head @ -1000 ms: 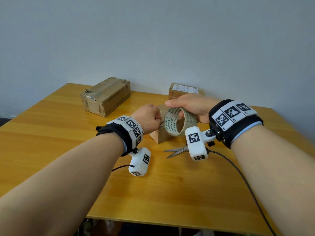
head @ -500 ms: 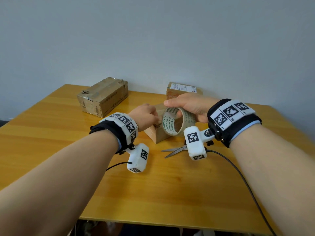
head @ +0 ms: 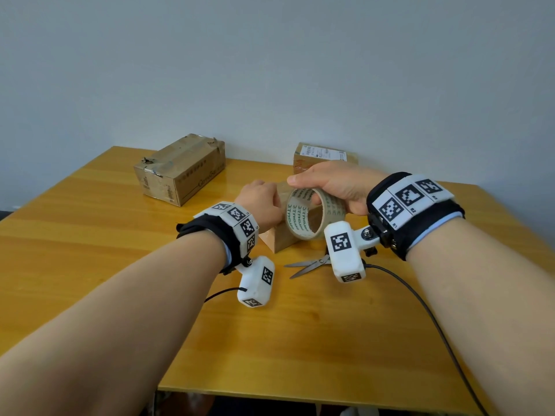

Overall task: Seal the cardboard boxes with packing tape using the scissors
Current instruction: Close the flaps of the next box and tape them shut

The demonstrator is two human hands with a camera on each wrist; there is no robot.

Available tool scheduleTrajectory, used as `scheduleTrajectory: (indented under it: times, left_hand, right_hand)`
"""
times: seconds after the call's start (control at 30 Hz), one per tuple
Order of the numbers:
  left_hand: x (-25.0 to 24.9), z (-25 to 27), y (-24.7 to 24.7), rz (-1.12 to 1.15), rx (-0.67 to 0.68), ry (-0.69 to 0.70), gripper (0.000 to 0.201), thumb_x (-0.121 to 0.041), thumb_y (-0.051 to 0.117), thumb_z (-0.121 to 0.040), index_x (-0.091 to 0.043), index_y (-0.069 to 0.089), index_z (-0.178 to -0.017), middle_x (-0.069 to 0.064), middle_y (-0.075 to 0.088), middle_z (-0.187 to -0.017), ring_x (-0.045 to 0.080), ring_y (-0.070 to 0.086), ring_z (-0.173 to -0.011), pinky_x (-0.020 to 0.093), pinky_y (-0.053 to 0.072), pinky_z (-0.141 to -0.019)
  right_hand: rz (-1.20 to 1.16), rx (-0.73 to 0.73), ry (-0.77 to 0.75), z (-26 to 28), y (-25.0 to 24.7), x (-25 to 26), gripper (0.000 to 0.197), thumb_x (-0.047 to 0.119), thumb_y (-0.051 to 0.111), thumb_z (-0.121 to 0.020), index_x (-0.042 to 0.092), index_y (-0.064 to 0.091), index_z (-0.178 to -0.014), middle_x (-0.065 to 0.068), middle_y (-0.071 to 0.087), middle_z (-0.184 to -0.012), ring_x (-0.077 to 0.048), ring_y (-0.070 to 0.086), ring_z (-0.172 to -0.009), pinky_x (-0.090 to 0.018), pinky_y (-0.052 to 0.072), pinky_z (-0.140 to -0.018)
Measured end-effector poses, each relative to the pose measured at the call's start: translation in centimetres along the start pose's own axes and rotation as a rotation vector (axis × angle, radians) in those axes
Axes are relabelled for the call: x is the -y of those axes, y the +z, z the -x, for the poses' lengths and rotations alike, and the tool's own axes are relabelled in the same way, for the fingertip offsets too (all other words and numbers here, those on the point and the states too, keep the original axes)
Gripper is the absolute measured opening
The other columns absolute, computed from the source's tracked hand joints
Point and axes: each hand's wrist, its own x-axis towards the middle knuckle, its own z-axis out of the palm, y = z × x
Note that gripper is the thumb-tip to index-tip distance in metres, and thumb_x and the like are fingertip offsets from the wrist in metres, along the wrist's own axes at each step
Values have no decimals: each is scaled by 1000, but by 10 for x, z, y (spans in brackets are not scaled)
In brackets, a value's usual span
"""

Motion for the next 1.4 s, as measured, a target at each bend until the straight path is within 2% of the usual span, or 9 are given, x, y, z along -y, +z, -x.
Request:
scheduleTrajectory:
  times: [0.07,0.1,0.2,0.27,0.5,0.73,0.97,1.2,1.4]
  left_hand:
    - [6,1,2,31,8,33,9,-26,60,-86,-23,53,-91,0,46,-99,22,47,-98,29,37,-78]
    - [9,1,2,43,24,51,13,-28,61,-86,-25,53,-96,-1,45,-101,22,46,-101,29,36,-80]
    - [15,4,-2,8,118,88,39,-37,71,-82,-33,50,-116,-4,39,-113,18,39,-109,31,37,-87]
    - [17,6,-5,-33,156,99,60,-46,78,-76,-36,48,-127,-5,36,-117,15,34,-111,33,38,-91]
    - [18,9,-3,-10,133,125,77,-40,81,-75,-36,44,-142,-4,37,-123,17,35,-119,30,35,-95]
    - [23,9,-1,-30,121,148,81,-47,78,-77,-29,43,-147,-5,37,-121,16,35,-119,29,33,-104]
    - [24,10,0,-107,118,196,78,-50,70,-83,-29,37,-151,-3,35,-126,16,31,-121,26,26,-102]
    - [25,13,7,-267,102,271,69,-54,55,-92,-32,31,-153,2,34,-133,20,31,-122,27,26,-105]
    - [28,12,14,-437,128,338,68,-53,41,-98,-26,17,-156,-1,24,-159,27,25,-138,39,25,-116]
  right_hand:
    - [16,33,5,2,0,-2,47,40,69,-93,3,63,-120,-26,69,-118,-41,70,-97,-47,56,-87]
    - [9,40,12,2,0,-3,45,39,70,-92,4,64,-119,-25,70,-118,-39,71,-96,-48,56,-89]
    - [-5,52,37,5,0,-5,42,35,71,-91,3,68,-118,-13,75,-95,-15,68,-64,-29,58,-60]
    - [-7,44,63,7,2,-7,44,34,72,-90,2,67,-120,-5,73,-76,-9,64,-53,-23,52,-48]
    - [-17,46,102,15,15,-17,40,37,72,-90,7,70,-118,0,72,-71,-9,66,-56,-25,52,-54]
    - [-24,63,131,19,20,-19,37,34,69,-93,7,69,-118,-4,76,-83,-12,70,-64,-26,56,-57]
    - [-53,0,125,17,28,-29,32,24,69,-94,4,65,-118,4,68,-55,-5,64,-45,-18,48,-42]
    - [-30,-17,183,8,32,-36,29,29,68,-94,6,65,-112,6,63,-49,-4,60,-41,-18,45,-40]
    - [-20,-27,213,1,38,-39,36,32,71,-91,5,65,-113,3,64,-50,-8,61,-42,-20,46,-42]
